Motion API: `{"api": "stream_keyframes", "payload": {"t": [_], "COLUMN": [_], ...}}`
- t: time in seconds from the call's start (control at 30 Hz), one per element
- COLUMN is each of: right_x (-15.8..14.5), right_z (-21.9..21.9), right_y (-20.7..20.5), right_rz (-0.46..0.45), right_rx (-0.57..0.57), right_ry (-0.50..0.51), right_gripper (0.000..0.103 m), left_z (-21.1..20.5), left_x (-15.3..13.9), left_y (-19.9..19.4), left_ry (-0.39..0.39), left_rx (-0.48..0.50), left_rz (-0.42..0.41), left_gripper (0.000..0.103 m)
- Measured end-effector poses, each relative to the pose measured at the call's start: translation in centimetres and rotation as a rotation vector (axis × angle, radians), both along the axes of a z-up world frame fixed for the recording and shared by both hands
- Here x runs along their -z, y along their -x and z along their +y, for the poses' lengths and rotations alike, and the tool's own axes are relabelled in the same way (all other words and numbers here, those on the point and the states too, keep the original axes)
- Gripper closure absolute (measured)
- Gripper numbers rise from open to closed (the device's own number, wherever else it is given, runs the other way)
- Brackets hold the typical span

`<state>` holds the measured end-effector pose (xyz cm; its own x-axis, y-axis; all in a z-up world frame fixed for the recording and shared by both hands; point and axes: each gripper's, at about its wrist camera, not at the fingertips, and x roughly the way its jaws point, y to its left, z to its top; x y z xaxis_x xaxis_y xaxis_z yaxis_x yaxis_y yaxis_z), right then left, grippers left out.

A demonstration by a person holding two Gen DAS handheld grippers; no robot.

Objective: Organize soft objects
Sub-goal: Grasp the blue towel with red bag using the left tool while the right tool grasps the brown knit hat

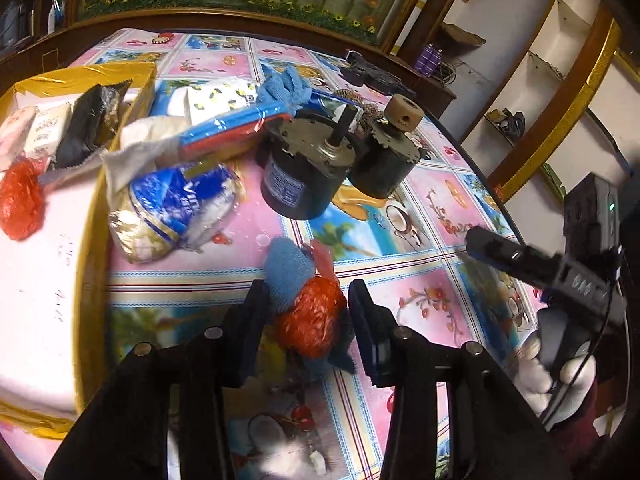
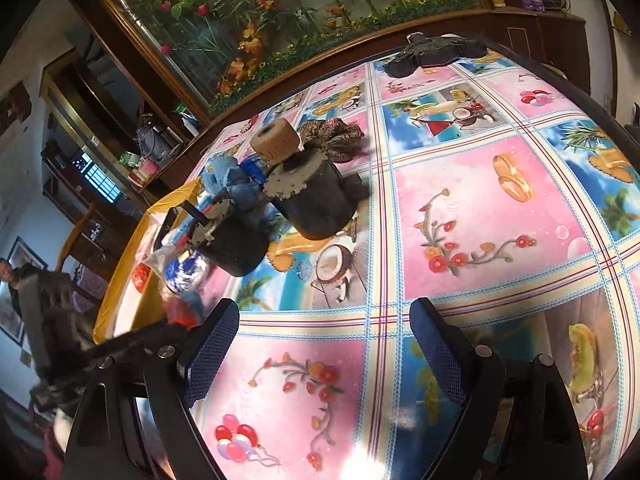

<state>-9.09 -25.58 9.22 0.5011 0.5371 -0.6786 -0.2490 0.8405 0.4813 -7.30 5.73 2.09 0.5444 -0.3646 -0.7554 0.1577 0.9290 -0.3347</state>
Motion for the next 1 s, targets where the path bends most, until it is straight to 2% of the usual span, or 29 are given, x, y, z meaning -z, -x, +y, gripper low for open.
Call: {"api": "stream_keyframes", "payload": {"t": [0.1,0.2,0.27,0.33,0.43,0.53,0.77,0.87,1.0], "right_x": [-1.9,-3.8,-5.1,-5.8,-5.6,-5.3,-3.2,-2.1,-0.8], "right_z": [-0.6,-1.0,-0.4,1.2,3.7,6.4,12.4,13.5,13.1], "right_y": [-1.6,-4.6,-7.6,-11.0,-15.2,-18.7,-23.7,-25.1,-25.8], "right_rz": [0.013,0.014,0.009,0.009,0.058,0.089,0.144,0.158,0.172], "right_rx": [0.011,0.029,0.032,0.014,-0.026,-0.076,-0.274,-0.289,-0.276], "right_ry": [-0.039,-0.041,0.017,0.116,0.189,0.257,0.436,0.456,0.479], "right_gripper": [0.015,0.015,0.014,0.014,0.016,0.016,0.018,0.02,0.03], "left_z": [0.0,0.4,0.8,1.0,0.7,0.3,-1.9,-2.3,-2.8], "left_x": [1.1,1.1,1.2,1.3,1.1,1.1,0.8,0.8,0.7], "left_y": [-0.9,-1.2,-1.5,-1.6,-1.9,-2.3,-2.6,-2.9,-3.0], "left_ry": [0.044,0.095,0.132,0.155,0.16,0.185,0.123,0.106,0.074], "left_rx": [-0.01,-0.024,-0.037,-0.057,-0.066,-0.036,0.017,0.02,0.03], "left_rz": [0.03,0.001,-0.006,-0.007,0.008,0.038,0.028,0.023,0.01], "left_gripper": [0.056,0.046,0.044,0.044,0.042,0.042,0.042,0.042,0.042]}}
